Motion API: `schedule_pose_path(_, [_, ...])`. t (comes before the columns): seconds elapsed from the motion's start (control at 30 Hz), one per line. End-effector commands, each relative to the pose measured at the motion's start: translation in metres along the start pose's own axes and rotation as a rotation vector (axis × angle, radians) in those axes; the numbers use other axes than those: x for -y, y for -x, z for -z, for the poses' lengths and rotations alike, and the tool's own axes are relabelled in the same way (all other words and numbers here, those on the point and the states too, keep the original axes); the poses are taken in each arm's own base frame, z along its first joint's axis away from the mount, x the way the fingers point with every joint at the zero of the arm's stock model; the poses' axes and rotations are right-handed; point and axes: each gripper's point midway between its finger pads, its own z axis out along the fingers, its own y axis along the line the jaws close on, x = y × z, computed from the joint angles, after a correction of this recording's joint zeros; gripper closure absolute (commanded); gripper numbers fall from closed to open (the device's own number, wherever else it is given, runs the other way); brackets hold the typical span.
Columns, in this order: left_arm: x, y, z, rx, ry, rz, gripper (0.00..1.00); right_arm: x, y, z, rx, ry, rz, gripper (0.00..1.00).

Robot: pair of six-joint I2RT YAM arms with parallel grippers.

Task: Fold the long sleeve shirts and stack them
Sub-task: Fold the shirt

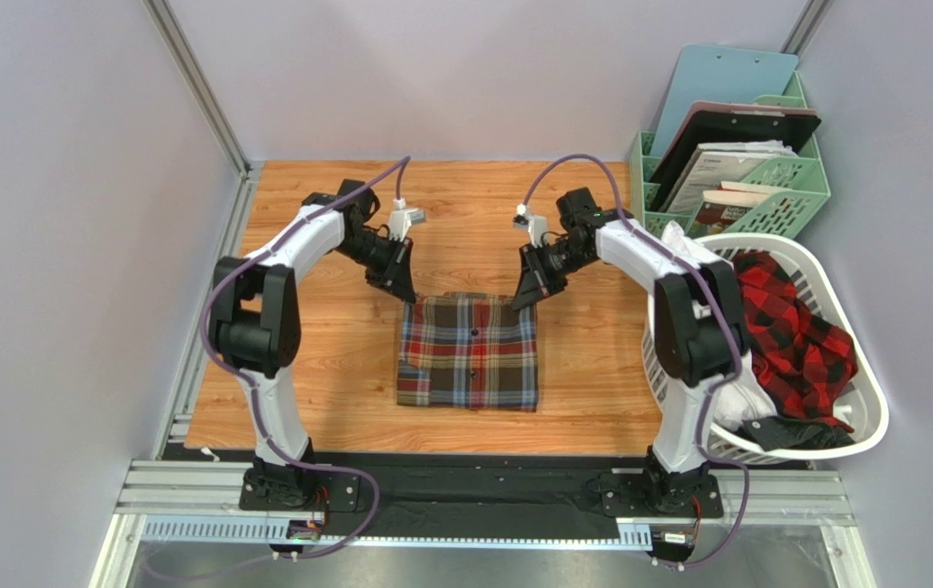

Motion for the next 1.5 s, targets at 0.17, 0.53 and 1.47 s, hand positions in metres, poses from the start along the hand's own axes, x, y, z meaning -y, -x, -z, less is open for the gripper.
schedule_pose_path(0.17, [-0.060,0.001,-0.033,-0.061,0.047,0.170,0.96,0.080,-0.011,-0.042,-0.072,-0.073,-0.111,1.00])
schedule_pose_path(0.53, [0.003,-0.064,0.000,-0.069,-0.075,0.031,0.77,0.002,-0.088,-0.017,-0.181,0.026,-0.125,0.57])
schedule_pose_path(1.47, [0.075,-0.014,-0.096,-0.294,-0.143,-1.169,0.42,-0.007,-0.003,-0.085,-0.143,0.151,-0.126,0.84])
